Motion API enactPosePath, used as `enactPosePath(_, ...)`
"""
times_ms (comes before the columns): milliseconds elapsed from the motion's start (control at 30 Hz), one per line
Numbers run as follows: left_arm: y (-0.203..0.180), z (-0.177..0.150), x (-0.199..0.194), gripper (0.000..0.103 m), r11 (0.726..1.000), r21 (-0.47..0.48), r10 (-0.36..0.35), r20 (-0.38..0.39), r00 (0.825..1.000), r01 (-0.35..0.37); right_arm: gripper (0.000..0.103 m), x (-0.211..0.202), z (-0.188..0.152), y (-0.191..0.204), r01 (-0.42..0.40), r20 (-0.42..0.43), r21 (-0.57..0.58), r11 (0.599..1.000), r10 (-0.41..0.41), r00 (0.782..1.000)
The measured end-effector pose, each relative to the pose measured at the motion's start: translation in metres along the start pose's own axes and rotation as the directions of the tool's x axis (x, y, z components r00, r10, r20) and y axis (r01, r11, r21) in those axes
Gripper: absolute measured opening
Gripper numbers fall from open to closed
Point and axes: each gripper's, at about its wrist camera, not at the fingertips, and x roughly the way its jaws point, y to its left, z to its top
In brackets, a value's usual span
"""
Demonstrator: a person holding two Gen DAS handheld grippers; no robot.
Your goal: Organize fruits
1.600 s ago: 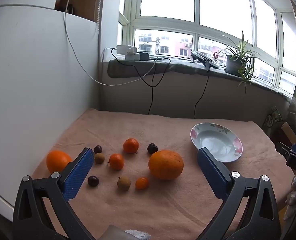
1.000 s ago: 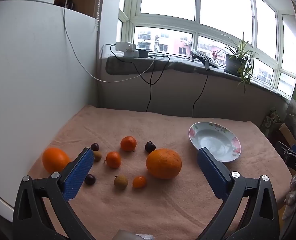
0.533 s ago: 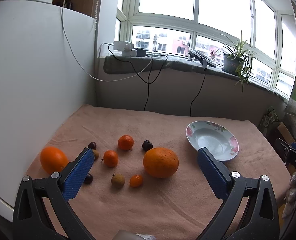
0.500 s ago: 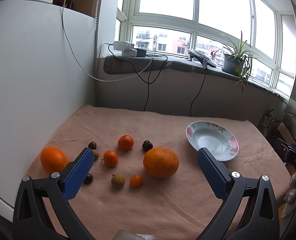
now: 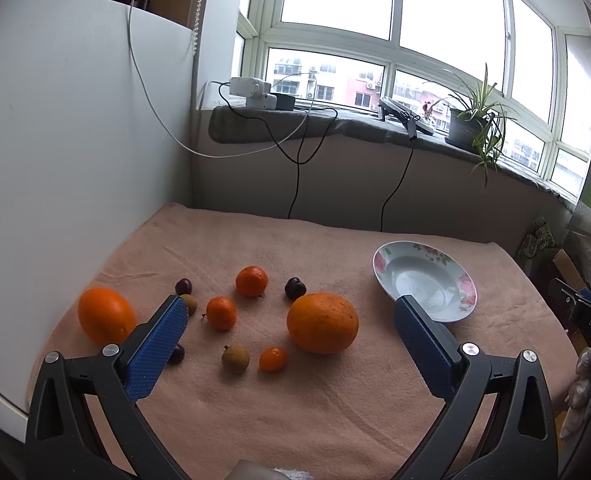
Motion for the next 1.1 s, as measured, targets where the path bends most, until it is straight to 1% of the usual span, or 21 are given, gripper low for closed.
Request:
enactPosePath(433, 0.0, -0.001, 0.003, 0.102, 1.0, -0.004, -0.006, -0.009, 1.0, 0.006, 0.103, 0.002, -0.001, 0.0, 0.0, -0.002, 0.003, 1.0, 0.0, 1.0)
enactPosePath(767, 0.004, -0.001, 0.008, 0.102, 0.999, -0.024, -0.029, -0.031, 0.999, 0.028, 0.103, 0.01, -0.002, 0.0, -0.001, -0.018, 0.01, 1.0, 0.001, 1.0)
enactPosePath(1100, 0.005, -0.002, 0.008, 0.102, 0.999, -0.019, -0.029, -0.033, 0.999, 0.028, 0.103, 0.01, -0.001, 0.004, -0.009, -0.018, 0.007, 1.0, 0.009, 1.0)
